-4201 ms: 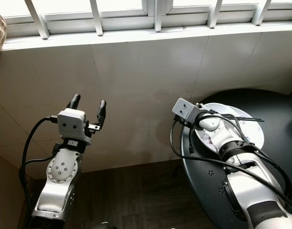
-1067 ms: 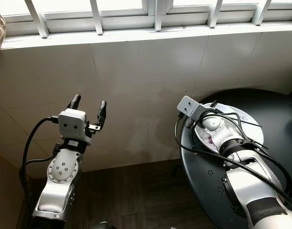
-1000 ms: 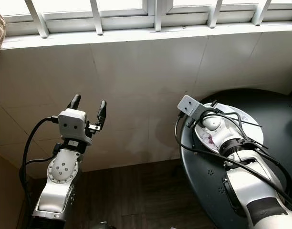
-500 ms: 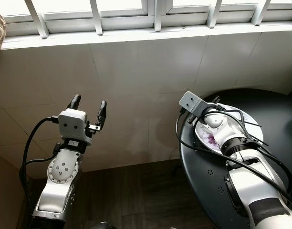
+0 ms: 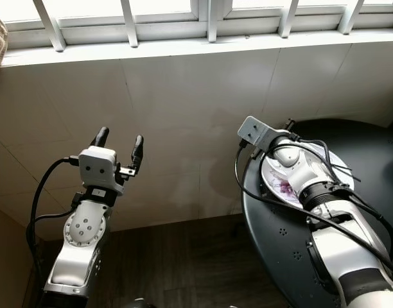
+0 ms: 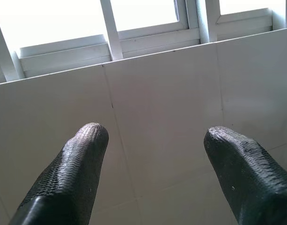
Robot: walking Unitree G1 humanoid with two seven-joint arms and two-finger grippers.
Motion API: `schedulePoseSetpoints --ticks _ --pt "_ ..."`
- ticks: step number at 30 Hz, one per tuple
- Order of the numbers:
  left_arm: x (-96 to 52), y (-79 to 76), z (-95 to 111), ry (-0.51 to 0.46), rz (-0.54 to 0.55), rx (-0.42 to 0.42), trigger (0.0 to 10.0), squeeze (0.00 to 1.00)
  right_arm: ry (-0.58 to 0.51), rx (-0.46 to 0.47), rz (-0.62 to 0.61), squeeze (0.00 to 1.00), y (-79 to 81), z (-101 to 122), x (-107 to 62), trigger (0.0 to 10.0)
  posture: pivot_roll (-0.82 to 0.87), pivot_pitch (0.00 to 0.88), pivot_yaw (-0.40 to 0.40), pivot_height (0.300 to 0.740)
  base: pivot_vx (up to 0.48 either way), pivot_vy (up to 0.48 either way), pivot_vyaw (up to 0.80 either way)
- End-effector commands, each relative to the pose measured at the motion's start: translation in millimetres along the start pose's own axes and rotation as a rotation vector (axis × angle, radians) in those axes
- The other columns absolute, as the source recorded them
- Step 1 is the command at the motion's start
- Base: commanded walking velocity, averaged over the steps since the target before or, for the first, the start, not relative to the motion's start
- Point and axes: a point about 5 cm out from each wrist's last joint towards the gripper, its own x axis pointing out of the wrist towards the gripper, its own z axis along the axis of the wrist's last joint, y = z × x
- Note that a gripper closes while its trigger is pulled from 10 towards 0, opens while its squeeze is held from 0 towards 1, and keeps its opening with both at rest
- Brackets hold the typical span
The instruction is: Kitchen organization
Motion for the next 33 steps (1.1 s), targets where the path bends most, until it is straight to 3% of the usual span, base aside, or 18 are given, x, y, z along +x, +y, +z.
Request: schedulePoseSetpoints --ticks 1,5,8,13,18,27,33 --pt "-0.3 -3.7 -2 0.015 -0.012 0.000 10.0 0.00 -0.002 -0.034 -0.005 0.00 -3.4 0 -2.2 0.0 0.03 0.018 -0.054 0.740 0.000 0.000 0.00" --pt "-0.3 -3.9 -2 0.014 -0.011 -0.002 10.0 0.00 -0.016 -0.021 -0.018 0.00 -6.6 4 -2.9 0.0 0.03 0.018 -0.055 0.740 0.000 0.000 0.00" --pt "-0.2 -3.5 -2 0.013 -0.010 -0.004 10.0 0.00 -0.068 0.127 -0.049 0.00 -18.3 16 -3.6 0.0 0.03 0.018 -0.055 0.740 0.000 0.000 0.00" --pt "-0.1 -3.4 -2 0.013 -0.012 -0.007 10.0 0.00 -0.110 0.144 -0.093 0.00 -33.9 28 -5.7 0.0 0.03 0.016 -0.053 0.740 0.000 0.000 0.00" --pt "-0.2 -7.1 -3 0.023 -0.039 -0.043 10.0 0.00 -0.196 0.265 -0.096 0.00 -46.3 50 -10.4 0.0 0.03 0.015 -0.052 0.740 0.000 0.000 0.00" --pt "-0.1 -7.0 -3 0.027 -0.038 -0.048 10.0 0.00 -0.268 0.277 -0.159 0.00 -68.9 70 -20.2 0.0 0.03 0.013 -0.051 0.740 0.000 0.000 0.00" --pt "0.4 -5.3 -5 0.036 -0.023 -0.064 10.0 0.00 -0.405 0.386 -0.203 0.00 -77.9 93 -28.4 0.0 0.02 0.013 -0.051 0.740 0.000 0.000 0.00"
